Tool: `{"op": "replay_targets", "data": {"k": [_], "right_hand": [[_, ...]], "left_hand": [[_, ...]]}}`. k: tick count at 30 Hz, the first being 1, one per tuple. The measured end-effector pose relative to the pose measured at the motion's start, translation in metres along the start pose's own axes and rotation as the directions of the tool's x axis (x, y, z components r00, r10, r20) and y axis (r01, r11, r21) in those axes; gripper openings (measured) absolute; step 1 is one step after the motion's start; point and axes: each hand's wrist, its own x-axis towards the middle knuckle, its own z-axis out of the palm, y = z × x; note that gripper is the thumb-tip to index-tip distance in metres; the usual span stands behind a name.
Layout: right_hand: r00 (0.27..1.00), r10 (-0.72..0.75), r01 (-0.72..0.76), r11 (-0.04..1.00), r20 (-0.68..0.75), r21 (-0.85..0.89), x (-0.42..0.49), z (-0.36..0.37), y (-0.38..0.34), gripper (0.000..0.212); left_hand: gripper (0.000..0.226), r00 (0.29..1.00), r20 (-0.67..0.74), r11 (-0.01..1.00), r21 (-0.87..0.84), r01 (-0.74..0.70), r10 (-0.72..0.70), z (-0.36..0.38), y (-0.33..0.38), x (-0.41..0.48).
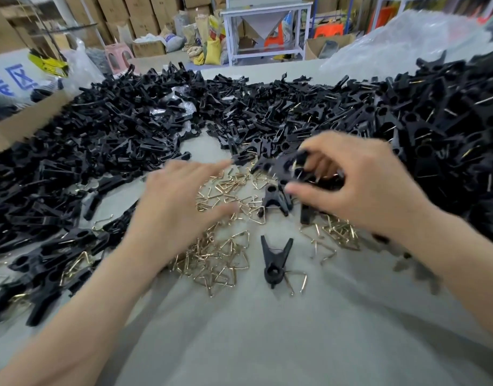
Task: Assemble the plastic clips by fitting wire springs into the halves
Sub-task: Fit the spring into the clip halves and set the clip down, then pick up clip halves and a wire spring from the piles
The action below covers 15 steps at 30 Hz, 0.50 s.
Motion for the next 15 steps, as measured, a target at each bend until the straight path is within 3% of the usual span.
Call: {"op": "replay_targets", "data": {"k": [1,3,4,5,6,9,12,15], "right_hand": [[0.993,0.009,-0.021,0.994,-0.114,-0.103,0.002,-0.008,0.01,0.048],[0.942,0.127,-0.224,0.926,-0.31,-0.303,0.005,-0.024,0.034,0.061],[0.908,0.23,-0.356,0.865,-0.351,-0.355,0.005,-0.028,0.042,0.073],[0.876,0.317,-0.447,0.816,-0.363,-0.366,0.004,-0.029,0.046,0.082],[0.86,0.362,-0.484,0.801,-0.359,-0.353,0.003,-0.025,0.045,0.085],[0.927,0.27,-0.348,0.878,-0.26,-0.33,-0.002,0.001,0.029,0.07],[0.994,0.105,-0.098,0.974,0.025,-0.206,-0.008,0.028,0.006,0.054],[0.954,-0.114,0.145,0.985,0.277,-0.095,-0.016,0.045,-0.006,0.047]], "left_hand": [[0.075,0.988,0.023,0.975,0.167,0.144,-0.15,-0.004,-0.012,0.003],[0.079,0.858,0.115,0.828,0.351,0.437,-0.501,-0.013,-0.031,0.005],[0.077,0.788,0.154,0.779,0.348,0.522,-0.597,-0.016,-0.038,0.005],[0.071,0.763,0.173,0.77,0.312,0.557,-0.623,-0.018,-0.041,0.005],[0.061,0.785,0.159,0.792,0.266,0.55,-0.599,-0.018,-0.043,0.005],[0.026,0.875,0.046,0.869,0.152,0.471,-0.482,-0.016,-0.041,0.006],[0.015,0.892,-0.013,0.889,0.086,0.45,-0.451,-0.013,-0.043,0.006],[0.016,0.901,-0.13,0.909,-0.007,0.417,-0.415,-0.014,-0.044,0.007]]}}
